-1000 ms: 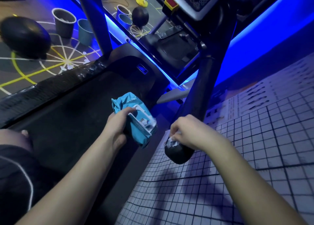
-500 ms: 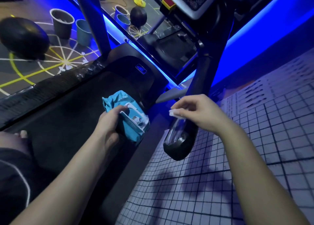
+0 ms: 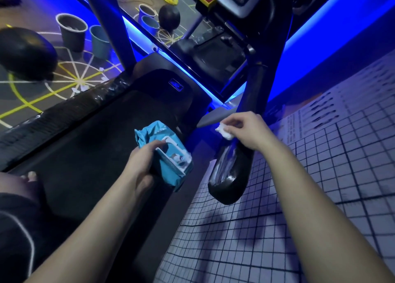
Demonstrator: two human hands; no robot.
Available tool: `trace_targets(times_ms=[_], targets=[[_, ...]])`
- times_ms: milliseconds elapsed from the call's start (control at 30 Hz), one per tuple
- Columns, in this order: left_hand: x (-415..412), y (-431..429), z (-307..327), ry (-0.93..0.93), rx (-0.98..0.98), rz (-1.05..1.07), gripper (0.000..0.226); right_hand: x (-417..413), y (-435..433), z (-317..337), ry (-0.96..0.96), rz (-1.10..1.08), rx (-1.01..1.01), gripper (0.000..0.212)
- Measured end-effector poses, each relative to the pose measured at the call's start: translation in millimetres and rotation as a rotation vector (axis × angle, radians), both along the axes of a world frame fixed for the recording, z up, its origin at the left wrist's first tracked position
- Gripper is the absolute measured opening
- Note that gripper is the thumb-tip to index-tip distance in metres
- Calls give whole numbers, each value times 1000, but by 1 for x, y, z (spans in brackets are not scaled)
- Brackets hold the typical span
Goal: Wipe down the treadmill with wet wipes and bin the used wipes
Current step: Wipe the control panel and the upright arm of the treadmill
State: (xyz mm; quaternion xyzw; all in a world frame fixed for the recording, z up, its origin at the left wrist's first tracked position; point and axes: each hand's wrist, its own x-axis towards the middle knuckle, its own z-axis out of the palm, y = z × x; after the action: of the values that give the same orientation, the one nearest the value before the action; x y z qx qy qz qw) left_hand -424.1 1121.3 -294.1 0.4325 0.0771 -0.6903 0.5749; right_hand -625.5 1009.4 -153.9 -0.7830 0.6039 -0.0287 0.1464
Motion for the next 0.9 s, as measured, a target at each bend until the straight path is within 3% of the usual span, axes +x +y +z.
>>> trace_targets(times_ms=[100,267,367,600,733,900], targets=[[2,-7,-3,-12,-13,-30,34,5,-11,-12,110,26,71,8],[13,-22,-7,-22,-20,-49,35,18,-19,-26,541,140,129,8],[20,-30,-10,-17,-13,-35,33,27,-17,-29,671,164,160,11],[34,-40,-25,-11,-4,-4,32,46,-4,-12,653,238,530,7],[35,-43,-32,-5,-23,5,34,37,-32,16,318,63,337,6],[28,-41,-29,8,-22,-14,31,40,-29,-17,741,137,264,10]])
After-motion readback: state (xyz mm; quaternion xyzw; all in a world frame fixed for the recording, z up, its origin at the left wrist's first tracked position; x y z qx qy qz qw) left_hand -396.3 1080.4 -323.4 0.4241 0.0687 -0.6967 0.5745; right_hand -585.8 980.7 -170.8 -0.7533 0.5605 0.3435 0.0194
